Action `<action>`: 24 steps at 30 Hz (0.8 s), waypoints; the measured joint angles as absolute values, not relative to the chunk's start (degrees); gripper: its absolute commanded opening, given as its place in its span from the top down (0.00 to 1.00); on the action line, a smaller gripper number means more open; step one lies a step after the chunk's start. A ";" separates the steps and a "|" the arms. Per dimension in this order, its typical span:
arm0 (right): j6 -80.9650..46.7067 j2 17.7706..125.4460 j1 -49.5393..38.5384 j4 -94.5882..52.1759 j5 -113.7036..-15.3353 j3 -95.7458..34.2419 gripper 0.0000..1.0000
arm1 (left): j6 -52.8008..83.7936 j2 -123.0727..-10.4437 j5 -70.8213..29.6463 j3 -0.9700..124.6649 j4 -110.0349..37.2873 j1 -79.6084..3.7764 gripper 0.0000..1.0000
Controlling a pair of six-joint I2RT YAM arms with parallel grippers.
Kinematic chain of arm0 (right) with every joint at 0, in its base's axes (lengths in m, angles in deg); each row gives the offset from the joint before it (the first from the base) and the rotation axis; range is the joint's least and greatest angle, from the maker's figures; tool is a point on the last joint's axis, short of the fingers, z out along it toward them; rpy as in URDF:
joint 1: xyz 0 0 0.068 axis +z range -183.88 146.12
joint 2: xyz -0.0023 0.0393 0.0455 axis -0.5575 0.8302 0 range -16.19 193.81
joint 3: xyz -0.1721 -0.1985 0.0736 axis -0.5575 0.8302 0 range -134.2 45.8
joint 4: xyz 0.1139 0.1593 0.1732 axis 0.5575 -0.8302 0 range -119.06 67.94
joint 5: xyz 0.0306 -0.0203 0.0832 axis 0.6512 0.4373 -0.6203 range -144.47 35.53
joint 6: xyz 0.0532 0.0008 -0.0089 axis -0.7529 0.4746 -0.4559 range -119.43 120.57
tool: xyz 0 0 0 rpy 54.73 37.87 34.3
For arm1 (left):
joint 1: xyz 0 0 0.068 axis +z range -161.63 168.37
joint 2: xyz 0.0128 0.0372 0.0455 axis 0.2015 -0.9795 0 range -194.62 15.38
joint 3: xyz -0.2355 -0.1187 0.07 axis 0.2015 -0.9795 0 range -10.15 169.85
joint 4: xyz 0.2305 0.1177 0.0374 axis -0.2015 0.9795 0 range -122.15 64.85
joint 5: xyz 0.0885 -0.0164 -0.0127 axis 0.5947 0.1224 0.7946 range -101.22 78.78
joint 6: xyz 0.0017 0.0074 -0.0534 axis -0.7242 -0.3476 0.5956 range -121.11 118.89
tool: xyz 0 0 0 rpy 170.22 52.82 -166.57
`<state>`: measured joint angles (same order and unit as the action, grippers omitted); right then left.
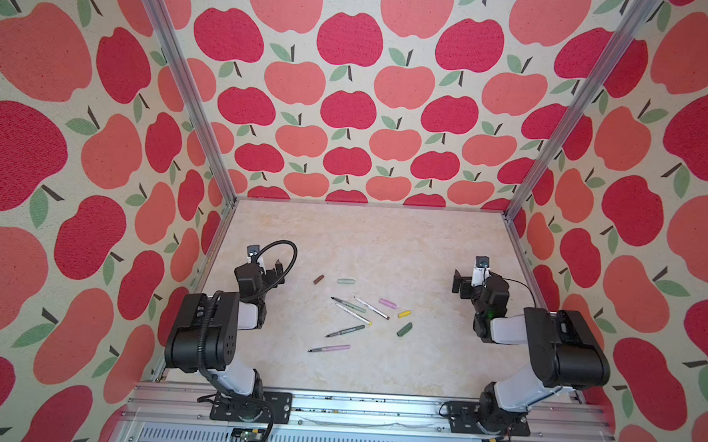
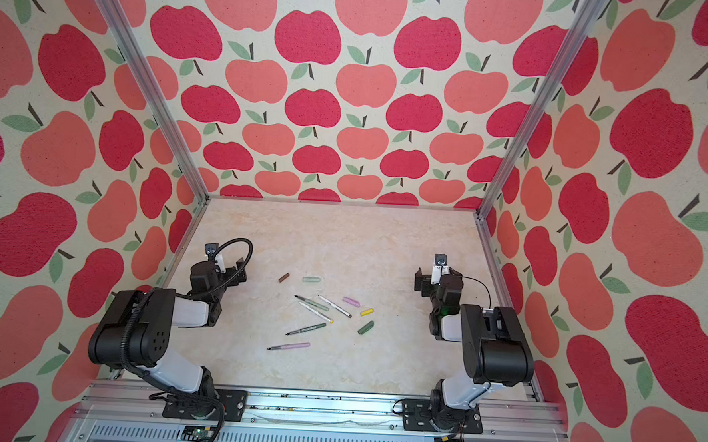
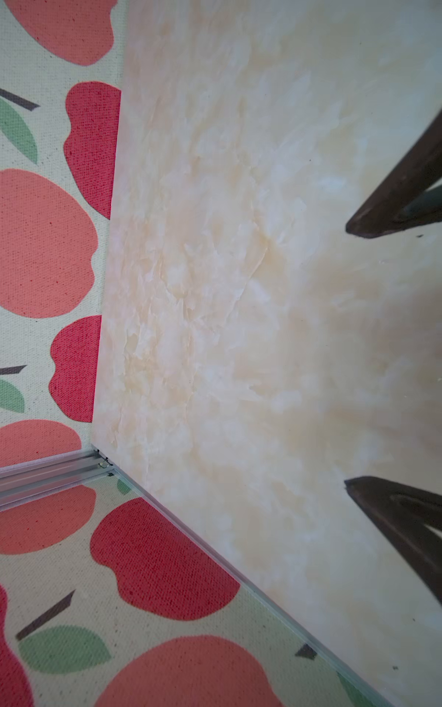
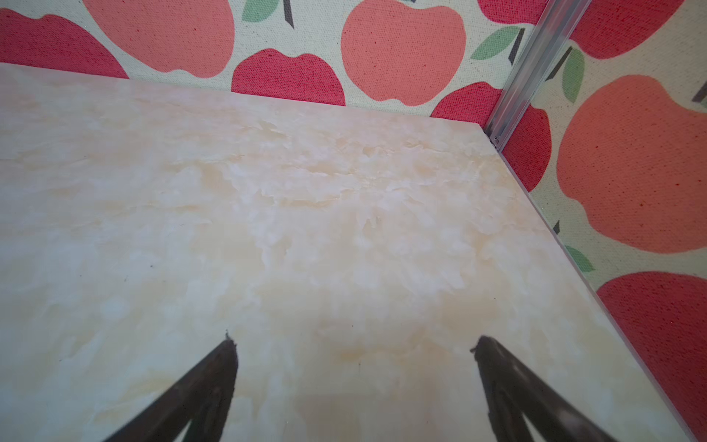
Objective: Insert the pens into the pen caps
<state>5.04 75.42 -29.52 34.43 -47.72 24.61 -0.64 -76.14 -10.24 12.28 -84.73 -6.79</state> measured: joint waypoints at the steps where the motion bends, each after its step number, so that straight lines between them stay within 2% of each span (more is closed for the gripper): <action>1: 5.02 75.42 -29.52 34.43 -47.75 24.61 0.01 | -0.64 -76.14 -10.24 12.28 -84.73 -6.79 0.01; 24: 5.02 75.42 -29.52 34.43 -47.72 24.61 0.01 | -0.62 -76.14 -10.88 12.28 -84.71 -6.24 0.01</action>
